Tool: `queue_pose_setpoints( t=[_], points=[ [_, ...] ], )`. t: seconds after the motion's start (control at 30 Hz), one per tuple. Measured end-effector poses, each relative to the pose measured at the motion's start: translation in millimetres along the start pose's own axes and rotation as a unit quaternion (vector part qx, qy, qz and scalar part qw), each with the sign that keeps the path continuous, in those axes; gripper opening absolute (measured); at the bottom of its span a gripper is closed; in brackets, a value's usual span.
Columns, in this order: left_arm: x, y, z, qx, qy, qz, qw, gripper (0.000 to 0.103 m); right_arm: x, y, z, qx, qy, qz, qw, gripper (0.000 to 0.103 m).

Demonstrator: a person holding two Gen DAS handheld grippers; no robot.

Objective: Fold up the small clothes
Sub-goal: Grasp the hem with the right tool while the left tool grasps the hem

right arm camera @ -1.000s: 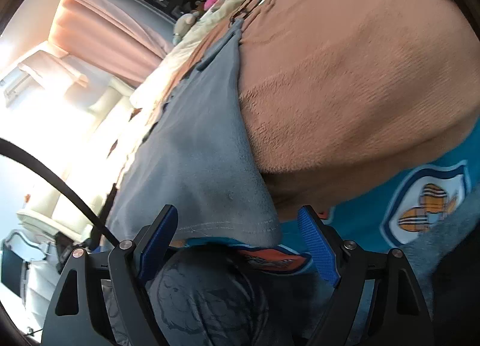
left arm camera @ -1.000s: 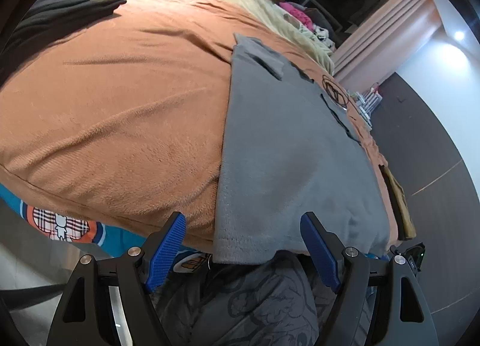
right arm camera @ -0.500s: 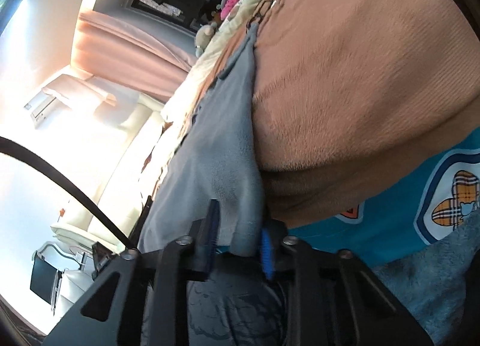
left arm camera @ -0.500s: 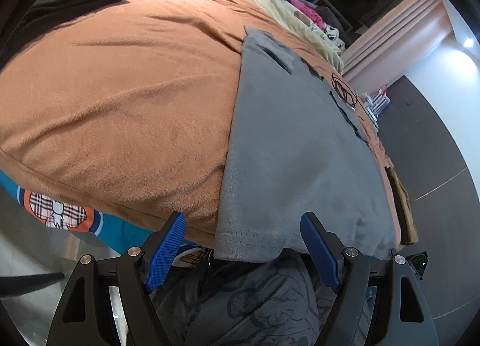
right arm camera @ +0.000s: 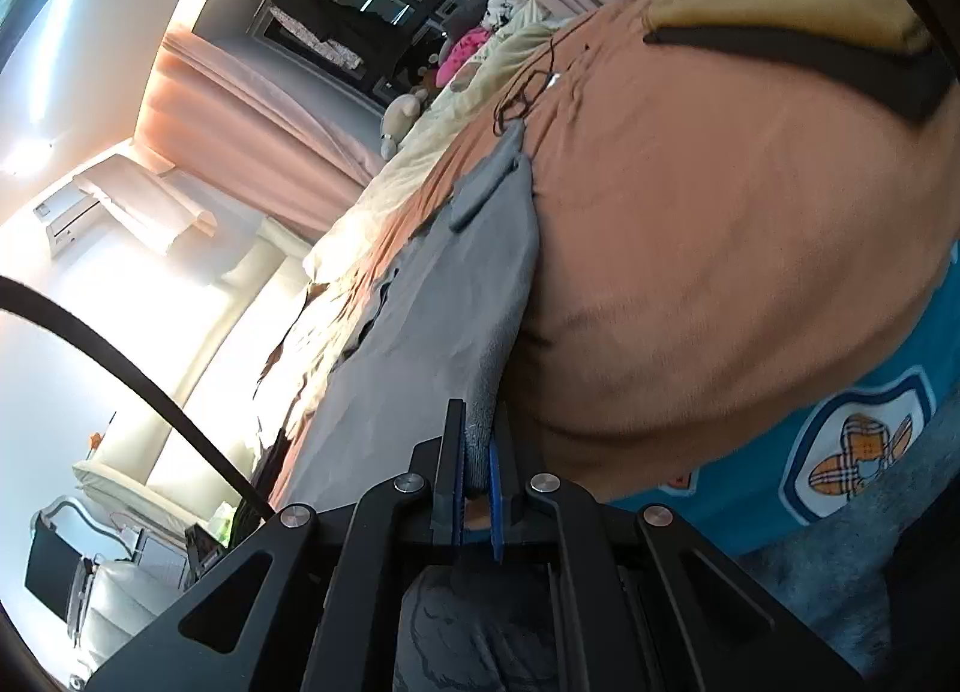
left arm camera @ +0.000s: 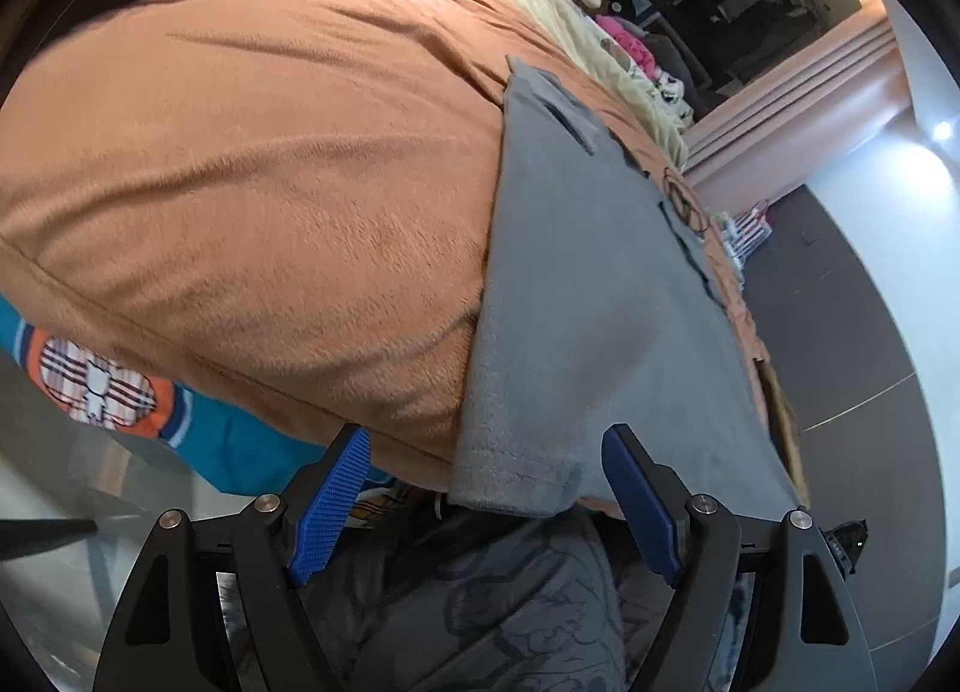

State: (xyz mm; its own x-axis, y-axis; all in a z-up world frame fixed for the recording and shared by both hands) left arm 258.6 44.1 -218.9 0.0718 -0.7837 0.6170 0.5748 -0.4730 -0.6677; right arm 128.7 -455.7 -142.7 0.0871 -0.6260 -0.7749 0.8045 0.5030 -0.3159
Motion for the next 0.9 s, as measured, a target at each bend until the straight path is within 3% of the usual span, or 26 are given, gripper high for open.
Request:
queue_pose_setpoints(
  t=[0.17, 0.4, 0.47, 0.6, 0.8, 0.87, 0.9],
  points=[
    [8.7, 2.7, -6.4, -0.012, -0.014, -0.056, 0.9983, 0.079, -13.8, 7.3, 3.4, 0.005, -0.007, -0.014, 1.0, 0.003],
    [4.6, 8.0, -9.7, -0.019, -0.042, -0.077, 0.9959, 0.068, -25.7, 17.1, 12.6, 0.009, -0.014, -0.033, 0.999, 0.002],
    [1.1, 8.1, -10.5, -0.017, -0.05, -0.077, 0.9956, 0.062, -26.4, 17.2, 17.7, 0.011, -0.01, -0.037, 0.999, 0.002],
    [-7.0, 9.3, -10.0, -0.023, -0.076, -0.091, 0.9927, 0.039, -28.2, 18.8, 21.0, 0.012, -0.007, -0.045, 0.999, 0.002],
    [1.7, 9.5, -7.9, -0.024, -0.072, -0.099, 0.9922, 0.038, -36.4, 22.6, 18.9, 0.005, -0.014, -0.05, 0.999, 0.002],
    [3.3, 11.3, -5.2, -0.023, -0.07, -0.09, 0.9932, 0.025, -38.4, 23.6, 19.2, 0.005, -0.013, -0.052, 0.999, 0.002],
    [4.1, 10.7, -4.0, -0.023, -0.071, -0.09, 0.9932, 0.012, -39.0, 22.9, 18.7, 0.006, -0.012, -0.052, 0.999, 0.002]
  ],
)
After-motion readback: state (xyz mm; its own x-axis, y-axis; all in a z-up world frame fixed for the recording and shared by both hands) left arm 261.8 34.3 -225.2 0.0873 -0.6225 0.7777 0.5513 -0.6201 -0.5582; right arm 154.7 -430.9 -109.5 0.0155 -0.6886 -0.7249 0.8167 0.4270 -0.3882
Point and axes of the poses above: each gripper's, at about its wrist camera, not at the fingertips, and y roughly the way its jaws point, x to its right, z to its top, the point moved 4 cm from there along y, roughly the way its jaws point, and after that the axes turned 3 degrees about z, right-handed, at the moved point
